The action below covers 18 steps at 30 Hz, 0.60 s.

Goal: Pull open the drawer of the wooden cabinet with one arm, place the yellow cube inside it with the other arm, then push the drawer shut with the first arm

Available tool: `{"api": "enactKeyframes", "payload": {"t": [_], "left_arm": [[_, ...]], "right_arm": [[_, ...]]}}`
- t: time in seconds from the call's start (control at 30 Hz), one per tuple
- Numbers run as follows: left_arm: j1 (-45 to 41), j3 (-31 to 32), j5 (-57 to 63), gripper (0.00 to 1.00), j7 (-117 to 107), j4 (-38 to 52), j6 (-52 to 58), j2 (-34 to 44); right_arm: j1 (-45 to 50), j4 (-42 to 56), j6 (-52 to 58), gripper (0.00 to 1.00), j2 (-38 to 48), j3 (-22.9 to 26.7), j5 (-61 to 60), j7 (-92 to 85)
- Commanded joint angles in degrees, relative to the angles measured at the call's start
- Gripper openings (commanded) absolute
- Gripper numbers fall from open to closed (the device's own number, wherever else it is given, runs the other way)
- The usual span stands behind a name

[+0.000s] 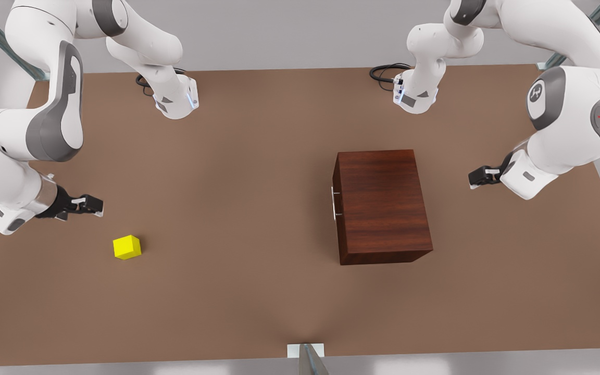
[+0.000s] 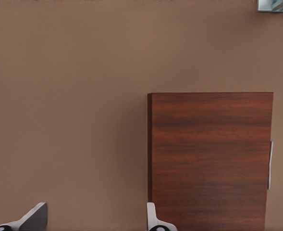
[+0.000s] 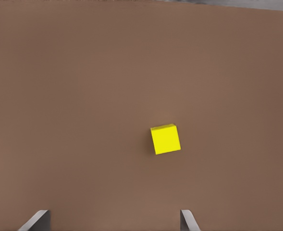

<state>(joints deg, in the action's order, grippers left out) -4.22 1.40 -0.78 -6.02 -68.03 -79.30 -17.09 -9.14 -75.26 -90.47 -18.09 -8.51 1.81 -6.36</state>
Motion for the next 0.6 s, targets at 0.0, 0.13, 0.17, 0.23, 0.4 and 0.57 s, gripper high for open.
{"api": "enactKeyframes", "payload": {"t": [0.0,0.13,0.17,0.23,0.4,0.57], "left_arm": [[-0.2,0.2,0.4,1.00,4.5,0.1,-1.2,-1.4],[-13.2,0.4,1.2,1.00,-4.5,0.5,-0.5,-3.8],[-18.2,0.4,1.2,1.00,-12.3,0.5,-0.6,-5.9],[-26.7,0.4,5.1,1.00,-30.4,0.5,-3.0,-9.7],[-37.4,0.4,6.0,1.00,-59.4,0.5,-12.2,-14.8],[-42.4,0.4,13.4,1.00,-71.8,0.7,-21.2,-20.7]], "right_arm": [[0.0,0.0,-1.5,1.00,0.1,0.0,0.0,-3.4],[0.2,-0.4,-2.3,1.00,0.1,0.0,0.4,-3.0],[0.0,-1.3,-3.2,1.00,0.1,0.0,0.8,-3.0],[0.2,-6.4,-9.1,1.00,0.1,-0.2,1.0,-2.9],[0.1,-8.2,-20.4,1.00,-9.3,-0.4,1.1,-3.6],[-1.2,-9.8,-26.9,1.00,-15.8,-0.4,1.2,-5.2]]}}
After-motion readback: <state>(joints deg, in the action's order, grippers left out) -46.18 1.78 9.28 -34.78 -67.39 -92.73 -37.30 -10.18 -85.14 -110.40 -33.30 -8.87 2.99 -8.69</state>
